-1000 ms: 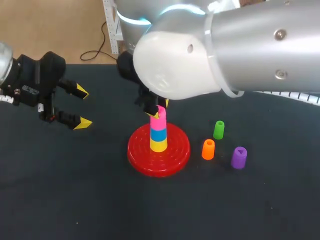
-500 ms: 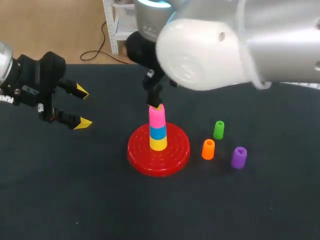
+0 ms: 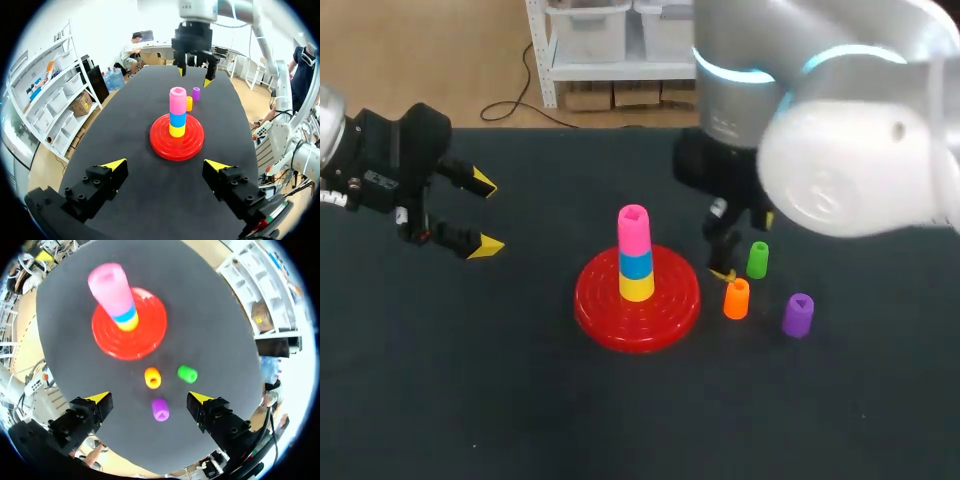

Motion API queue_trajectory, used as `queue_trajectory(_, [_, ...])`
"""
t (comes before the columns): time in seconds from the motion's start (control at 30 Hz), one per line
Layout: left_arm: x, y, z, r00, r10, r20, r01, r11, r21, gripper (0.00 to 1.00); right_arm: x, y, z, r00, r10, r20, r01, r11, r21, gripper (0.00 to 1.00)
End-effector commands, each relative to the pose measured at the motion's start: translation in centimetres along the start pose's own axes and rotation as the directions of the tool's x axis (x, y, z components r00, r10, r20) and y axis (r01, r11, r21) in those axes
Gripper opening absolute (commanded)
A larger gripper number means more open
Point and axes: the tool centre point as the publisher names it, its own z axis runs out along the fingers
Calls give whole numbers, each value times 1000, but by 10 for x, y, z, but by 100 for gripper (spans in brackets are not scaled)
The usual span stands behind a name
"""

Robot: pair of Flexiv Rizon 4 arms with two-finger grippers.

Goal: Pick up and stack the cylinders on the red base in this order: pink,purple,orange,green

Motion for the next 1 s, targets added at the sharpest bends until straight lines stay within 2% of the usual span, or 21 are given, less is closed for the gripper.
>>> queue_trajectory(0.03, [1,1,0,1000,1,1,-1,1000,2,100,32,-3,18,985,22,173,-21,1000,-5,100])
queue_trajectory(0.2, [1,1,0,1000,1,1,-1,1000,2,100,50,-5,34,985,44,165,-43,999,-7,100])
queue_trajectory(0.47, [1,1,0,1000,1,1,-1,1000,2,100,65,-7,58,987,60,149,-60,998,-6,100])
queue_trajectory(0.73, [1,1,0,1000,1,1,-1,1000,2,100,63,-17,70,981,118,154,-120,993,2,100])
queue_trajectory(1.0, [1,1,0,1000,1,1,-1,1000,2,100,63,-17,70,981,118,154,-120,993,2,100])
